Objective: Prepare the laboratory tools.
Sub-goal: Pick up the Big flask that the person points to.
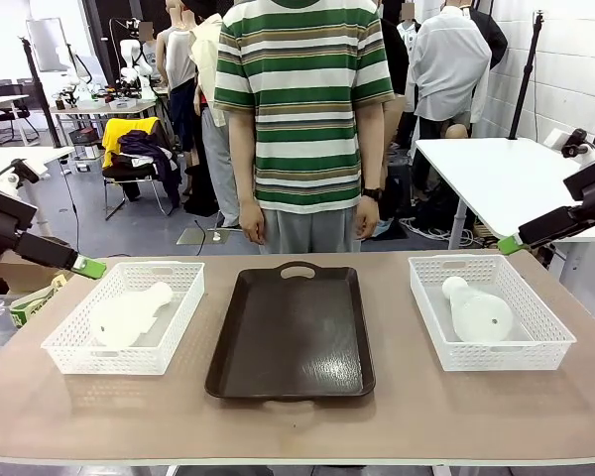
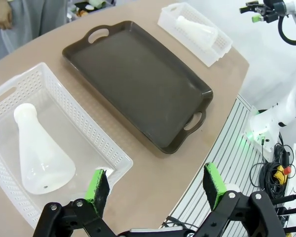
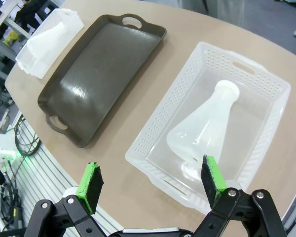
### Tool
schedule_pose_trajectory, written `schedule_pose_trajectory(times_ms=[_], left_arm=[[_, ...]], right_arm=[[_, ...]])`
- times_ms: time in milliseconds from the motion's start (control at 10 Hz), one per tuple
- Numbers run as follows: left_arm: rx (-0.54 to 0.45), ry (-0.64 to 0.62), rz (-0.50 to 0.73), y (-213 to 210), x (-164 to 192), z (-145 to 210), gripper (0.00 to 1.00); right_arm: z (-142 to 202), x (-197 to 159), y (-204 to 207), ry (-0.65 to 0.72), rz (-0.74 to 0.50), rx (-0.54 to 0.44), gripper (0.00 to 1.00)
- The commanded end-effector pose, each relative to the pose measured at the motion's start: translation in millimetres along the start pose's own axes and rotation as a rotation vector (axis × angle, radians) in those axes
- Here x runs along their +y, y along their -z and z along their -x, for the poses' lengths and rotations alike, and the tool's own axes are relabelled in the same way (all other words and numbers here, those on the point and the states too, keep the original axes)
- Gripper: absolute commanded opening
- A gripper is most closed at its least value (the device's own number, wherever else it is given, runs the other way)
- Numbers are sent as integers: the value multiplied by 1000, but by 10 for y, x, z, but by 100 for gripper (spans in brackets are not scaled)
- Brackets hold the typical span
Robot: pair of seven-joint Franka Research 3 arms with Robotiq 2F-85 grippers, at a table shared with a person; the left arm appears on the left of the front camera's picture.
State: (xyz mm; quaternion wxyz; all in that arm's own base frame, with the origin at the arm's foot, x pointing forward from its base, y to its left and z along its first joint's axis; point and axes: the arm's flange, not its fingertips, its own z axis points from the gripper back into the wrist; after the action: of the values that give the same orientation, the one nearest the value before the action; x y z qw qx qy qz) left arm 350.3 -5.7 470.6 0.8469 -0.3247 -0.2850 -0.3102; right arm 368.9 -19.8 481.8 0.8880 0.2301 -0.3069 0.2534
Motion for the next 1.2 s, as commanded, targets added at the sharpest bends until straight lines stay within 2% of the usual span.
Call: schedule_pose_trajectory(times_ms=[0,100,200,1100], left_arm=[[-24,12,15,5,37,-17,100],[-25,-31,0,44,84,-33,100],[-3,-4,-1,-5,-2,-8,100],[-3,-4,-1,-5,-2,-8,100]], right_arm=[[5,-28,26,-9,-17,-9,100],[-4,-48,70,29,-1,-26,100],[4,-4,-5,0,1,0,100],[4,-4,-5,0,1,0,100]])
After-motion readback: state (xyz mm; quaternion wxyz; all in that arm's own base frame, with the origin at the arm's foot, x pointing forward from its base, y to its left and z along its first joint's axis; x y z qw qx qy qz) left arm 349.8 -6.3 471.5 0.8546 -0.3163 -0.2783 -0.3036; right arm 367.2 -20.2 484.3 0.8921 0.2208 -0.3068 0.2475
